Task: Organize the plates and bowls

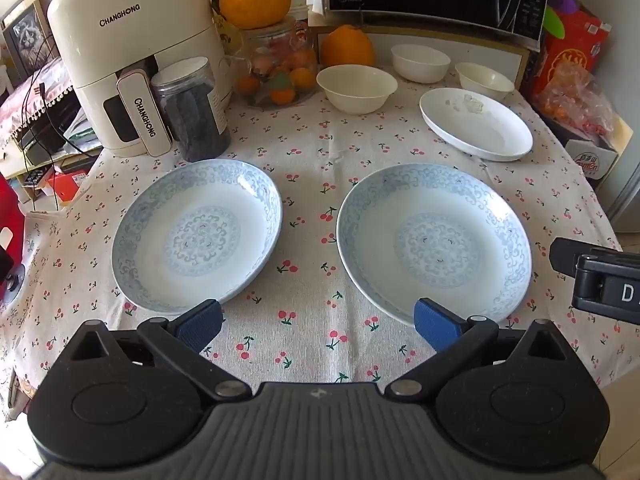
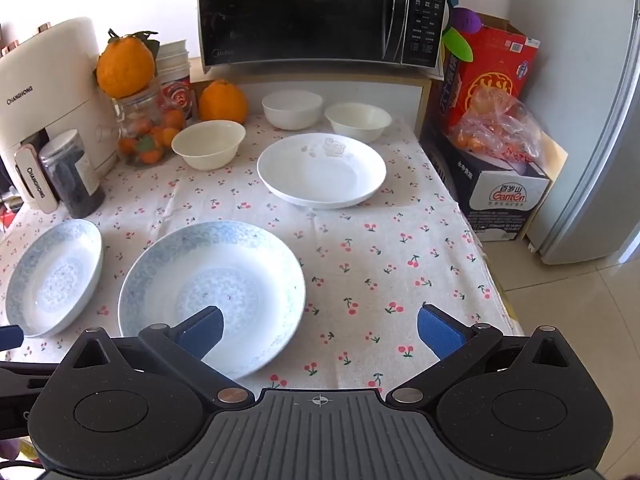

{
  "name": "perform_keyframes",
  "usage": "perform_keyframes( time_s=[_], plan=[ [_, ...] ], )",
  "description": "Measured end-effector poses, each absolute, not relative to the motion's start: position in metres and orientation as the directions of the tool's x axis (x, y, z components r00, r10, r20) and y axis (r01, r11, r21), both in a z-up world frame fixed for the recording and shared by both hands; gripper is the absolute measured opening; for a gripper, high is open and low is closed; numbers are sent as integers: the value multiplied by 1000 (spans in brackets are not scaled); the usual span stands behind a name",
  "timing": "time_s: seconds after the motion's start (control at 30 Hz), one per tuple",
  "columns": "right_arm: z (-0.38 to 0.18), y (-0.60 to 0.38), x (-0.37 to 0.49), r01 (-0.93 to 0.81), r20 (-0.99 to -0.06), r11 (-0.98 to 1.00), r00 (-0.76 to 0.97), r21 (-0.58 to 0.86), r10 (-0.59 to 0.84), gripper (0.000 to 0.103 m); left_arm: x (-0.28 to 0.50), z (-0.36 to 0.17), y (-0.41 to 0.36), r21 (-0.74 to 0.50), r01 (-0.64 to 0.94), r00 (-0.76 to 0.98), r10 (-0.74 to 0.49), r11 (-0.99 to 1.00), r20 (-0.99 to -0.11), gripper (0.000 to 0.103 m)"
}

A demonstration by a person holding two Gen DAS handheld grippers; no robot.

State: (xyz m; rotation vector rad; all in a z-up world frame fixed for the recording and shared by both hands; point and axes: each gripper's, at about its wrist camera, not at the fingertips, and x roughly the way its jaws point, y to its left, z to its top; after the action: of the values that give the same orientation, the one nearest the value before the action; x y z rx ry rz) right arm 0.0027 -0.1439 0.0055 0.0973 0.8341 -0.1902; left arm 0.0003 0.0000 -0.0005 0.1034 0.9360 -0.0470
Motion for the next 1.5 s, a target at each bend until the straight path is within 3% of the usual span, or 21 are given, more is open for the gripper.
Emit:
perform_keyframes(
  time_s=[1.5],
  plan=[
    [-2, -139, 4, 185, -774, 983, 621, -6, -121, 103, 4, -2, 4, 47, 70, 578, -2, 996, -816, 103]
  ],
)
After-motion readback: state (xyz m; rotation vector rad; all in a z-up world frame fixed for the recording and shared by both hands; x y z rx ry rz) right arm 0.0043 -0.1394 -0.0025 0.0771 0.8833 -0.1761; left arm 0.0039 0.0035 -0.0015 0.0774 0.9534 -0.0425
